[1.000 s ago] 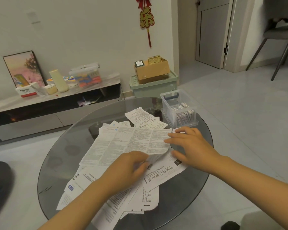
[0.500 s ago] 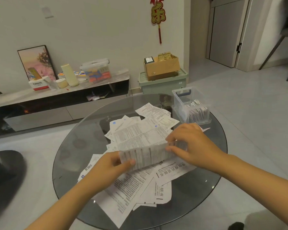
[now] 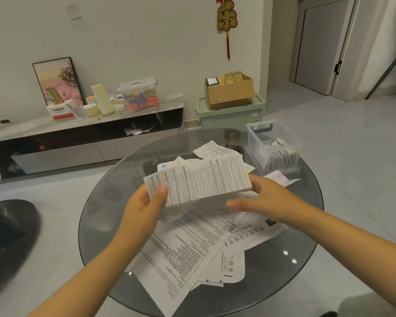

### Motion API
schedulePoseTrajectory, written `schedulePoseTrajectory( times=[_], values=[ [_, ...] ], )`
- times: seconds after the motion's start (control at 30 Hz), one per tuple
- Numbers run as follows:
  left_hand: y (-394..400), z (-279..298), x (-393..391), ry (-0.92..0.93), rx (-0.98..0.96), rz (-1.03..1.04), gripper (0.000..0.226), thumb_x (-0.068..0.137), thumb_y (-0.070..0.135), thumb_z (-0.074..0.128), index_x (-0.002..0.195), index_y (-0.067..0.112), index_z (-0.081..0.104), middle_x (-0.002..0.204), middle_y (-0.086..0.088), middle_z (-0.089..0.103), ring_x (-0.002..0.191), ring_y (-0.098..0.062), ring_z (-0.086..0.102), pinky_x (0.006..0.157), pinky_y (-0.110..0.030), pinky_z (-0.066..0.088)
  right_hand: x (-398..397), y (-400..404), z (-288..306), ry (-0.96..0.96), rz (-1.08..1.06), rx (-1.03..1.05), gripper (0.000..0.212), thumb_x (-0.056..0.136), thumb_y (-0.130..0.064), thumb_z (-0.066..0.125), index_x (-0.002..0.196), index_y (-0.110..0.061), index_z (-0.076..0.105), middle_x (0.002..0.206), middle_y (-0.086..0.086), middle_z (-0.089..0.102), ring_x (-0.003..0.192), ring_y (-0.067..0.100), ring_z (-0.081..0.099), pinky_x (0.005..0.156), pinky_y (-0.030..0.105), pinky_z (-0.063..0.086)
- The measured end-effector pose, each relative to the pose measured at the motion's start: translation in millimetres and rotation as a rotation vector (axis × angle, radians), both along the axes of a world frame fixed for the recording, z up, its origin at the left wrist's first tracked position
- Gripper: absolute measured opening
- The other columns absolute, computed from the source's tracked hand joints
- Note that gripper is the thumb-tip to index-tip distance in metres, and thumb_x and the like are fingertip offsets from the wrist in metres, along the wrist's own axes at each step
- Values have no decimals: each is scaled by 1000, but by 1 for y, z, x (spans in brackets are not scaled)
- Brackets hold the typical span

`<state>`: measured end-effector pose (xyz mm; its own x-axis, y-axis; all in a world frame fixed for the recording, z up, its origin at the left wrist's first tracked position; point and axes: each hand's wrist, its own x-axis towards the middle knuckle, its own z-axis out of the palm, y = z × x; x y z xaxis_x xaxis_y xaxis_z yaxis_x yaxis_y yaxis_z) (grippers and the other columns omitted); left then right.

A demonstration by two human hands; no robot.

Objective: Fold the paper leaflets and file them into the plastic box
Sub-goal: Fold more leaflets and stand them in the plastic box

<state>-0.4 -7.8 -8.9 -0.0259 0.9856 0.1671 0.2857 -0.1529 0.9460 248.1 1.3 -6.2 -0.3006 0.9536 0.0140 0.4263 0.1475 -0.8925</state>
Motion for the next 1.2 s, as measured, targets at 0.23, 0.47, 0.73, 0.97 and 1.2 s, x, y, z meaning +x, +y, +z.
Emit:
schedulePoseTrajectory(
  times=[0.23, 0.47, 0.73, 0.97, 1.2],
  values=[
    [4, -1, -7, -80, -60, -143, 61, 59, 70, 70, 106, 30, 66, 105, 14, 71, 99, -3, 66, 80, -18, 52, 2, 6, -9, 45, -109, 91, 11, 82, -23, 70, 87, -33, 71, 88, -28, 68, 88, -17, 59, 75, 4, 40],
    [3, 1, -9, 0, -186, -297, 57, 51, 52, 86, 101, 36, 65, 101, 23, 70, 95, 5, 64, 80, -12, 52, 4, 10, -11, 64, -140, 116, 19, 85, -20, 68, 82, -38, 69, 81, -33, 67, 85, -18, 59, 69, -3, 39],
    [6, 1, -7, 157, -87, -178, 15, 80, 22, 66, 89, 35, 69, 88, 32, 68, 91, 14, 61, 73, -1, 44, 5, 13, -10, 51, -155, 109, 16, 85, -23, 66, 86, -39, 67, 94, -28, 63, 87, -14, 57, 70, 2, 41],
    [9, -12, -4, 169, -219, -111, 12, 87, 23, 65, 97, 24, 71, 90, 14, 74, 87, -4, 70, 74, -17, 53, 0, 16, -29, -117, -242, 42, 21, 86, -28, 66, 107, -24, 68, 90, -15, 70, 82, -3, 63, 65, 10, 45],
    [15, -24, 5, 473, -157, -12, 65, 83, 23, 71, 136, 35, 35, 102, 17, 59, 82, 1, 60, 65, -12, 45, -5, 17, -41, -493, -324, 91, 67, 80, -41, 69, 136, -24, 35, 101, -2, 58, 101, 20, 53, 87, 35, 45]
  ],
)
